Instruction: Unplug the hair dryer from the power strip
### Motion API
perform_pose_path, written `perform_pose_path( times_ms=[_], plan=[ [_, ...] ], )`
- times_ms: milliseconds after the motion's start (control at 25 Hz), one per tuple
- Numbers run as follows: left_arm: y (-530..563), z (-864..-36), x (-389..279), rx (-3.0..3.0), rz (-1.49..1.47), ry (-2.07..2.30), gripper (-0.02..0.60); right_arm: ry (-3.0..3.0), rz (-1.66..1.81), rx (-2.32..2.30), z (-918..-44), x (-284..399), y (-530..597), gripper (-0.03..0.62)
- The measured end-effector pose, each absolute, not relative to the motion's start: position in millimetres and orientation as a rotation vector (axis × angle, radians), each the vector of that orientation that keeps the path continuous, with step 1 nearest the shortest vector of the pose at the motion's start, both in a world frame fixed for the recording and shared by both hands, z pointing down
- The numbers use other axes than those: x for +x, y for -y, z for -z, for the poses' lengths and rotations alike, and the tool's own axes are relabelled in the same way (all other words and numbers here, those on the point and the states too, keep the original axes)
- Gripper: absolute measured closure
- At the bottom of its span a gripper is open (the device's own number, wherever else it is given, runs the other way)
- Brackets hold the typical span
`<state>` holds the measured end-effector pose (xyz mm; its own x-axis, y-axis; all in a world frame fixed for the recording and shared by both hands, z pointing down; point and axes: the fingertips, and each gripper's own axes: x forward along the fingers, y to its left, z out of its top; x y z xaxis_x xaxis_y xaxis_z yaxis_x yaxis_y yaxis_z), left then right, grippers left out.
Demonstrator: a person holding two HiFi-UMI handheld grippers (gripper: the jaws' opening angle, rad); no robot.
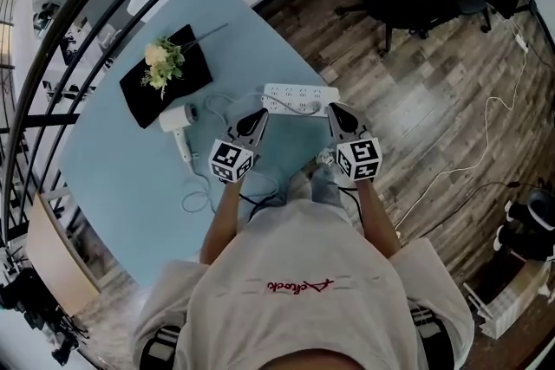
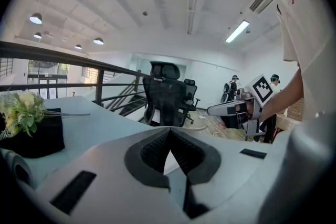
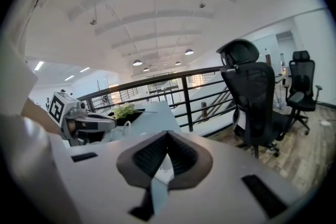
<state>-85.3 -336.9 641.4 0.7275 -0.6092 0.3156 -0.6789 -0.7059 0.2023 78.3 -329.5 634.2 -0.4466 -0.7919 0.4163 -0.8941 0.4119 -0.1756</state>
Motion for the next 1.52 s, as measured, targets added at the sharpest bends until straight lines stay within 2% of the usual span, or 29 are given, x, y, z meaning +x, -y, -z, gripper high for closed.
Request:
perform_pose_path(
  times_ms=[720,760,800,840,1000,1520],
  plan=[
    [358,-695,-64,2.624,-0.466,0.924,0.569,2.344,-0.588,1.463,-652,104,320,0.576],
    [359,-697,-61,2.624,-0.465,0.919,0.554,2.342,-0.589,1.462,-653,105,320,0.576],
    [360,-699,-59,2.622,-0.464,0.913,0.482,2.341,-0.591,1.461,-654,106,319,0.576],
    [360,-700,-56,2.619,-0.463,0.907,0.454,2.341,-0.593,1.458,-655,106,318,0.577],
    [367,-705,-51,2.619,-0.462,0.904,0.423,2.340,-0.599,1.451,-656,106,317,0.577],
    [371,-723,-45,2.607,-0.527,0.901,0.420,2.327,-0.615,1.439,-662,111,317,0.576]
  ],
)
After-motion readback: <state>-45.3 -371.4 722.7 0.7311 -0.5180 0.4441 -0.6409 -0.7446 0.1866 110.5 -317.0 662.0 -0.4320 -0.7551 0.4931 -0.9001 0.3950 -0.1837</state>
